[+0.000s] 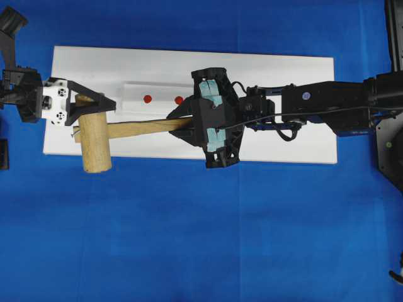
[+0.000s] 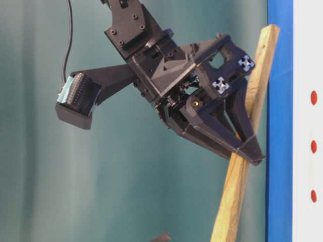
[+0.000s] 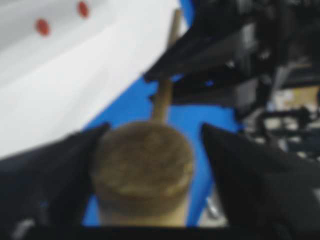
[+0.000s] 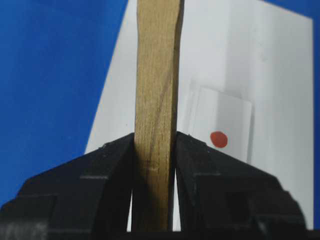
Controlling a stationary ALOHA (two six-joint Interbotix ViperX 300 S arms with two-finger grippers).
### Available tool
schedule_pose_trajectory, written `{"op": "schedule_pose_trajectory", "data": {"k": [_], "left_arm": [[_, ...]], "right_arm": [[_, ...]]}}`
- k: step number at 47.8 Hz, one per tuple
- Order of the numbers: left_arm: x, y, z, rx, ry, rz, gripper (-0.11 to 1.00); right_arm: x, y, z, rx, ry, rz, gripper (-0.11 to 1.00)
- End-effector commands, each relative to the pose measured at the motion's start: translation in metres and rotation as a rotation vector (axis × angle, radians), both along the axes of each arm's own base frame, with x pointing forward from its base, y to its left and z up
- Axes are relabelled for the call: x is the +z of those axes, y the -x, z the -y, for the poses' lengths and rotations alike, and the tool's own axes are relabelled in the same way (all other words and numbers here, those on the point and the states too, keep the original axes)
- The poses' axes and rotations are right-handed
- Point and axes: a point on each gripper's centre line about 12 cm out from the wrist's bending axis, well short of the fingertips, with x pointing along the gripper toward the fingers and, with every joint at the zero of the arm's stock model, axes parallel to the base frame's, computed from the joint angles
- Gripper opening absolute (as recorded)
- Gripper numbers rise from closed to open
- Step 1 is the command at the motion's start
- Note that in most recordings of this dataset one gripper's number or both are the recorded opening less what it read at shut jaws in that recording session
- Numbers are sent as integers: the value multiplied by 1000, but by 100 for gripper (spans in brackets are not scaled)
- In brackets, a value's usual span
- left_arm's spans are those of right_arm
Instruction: Hit the mark with a hammer.
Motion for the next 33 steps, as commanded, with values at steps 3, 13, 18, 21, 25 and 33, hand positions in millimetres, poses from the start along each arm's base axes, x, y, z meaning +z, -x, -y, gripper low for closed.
{"op": "schedule_pose_trajectory", "data": {"k": [3, 13, 18, 21, 25, 33], "left_arm": [[15, -6, -2, 3, -7, 49, 89], [16, -4, -2, 4, -4, 50, 89], [17, 0, -1, 6, -1, 58, 89], [18, 4, -1, 6, -1, 66, 89], [22, 11, 0, 6, -4, 89, 89], [29, 27, 1, 3, -14, 120, 89]], "right_arm": [[13, -3, -4, 9, 1, 40, 9], [14, -1, -4, 4, -6, 54, 9], [15, 5, -4, 0, -11, 71, 9], [15, 11, -4, -6, -20, 76, 9], [15, 20, -4, -15, -32, 80, 9], [18, 39, -4, -28, -49, 95, 9]]}}
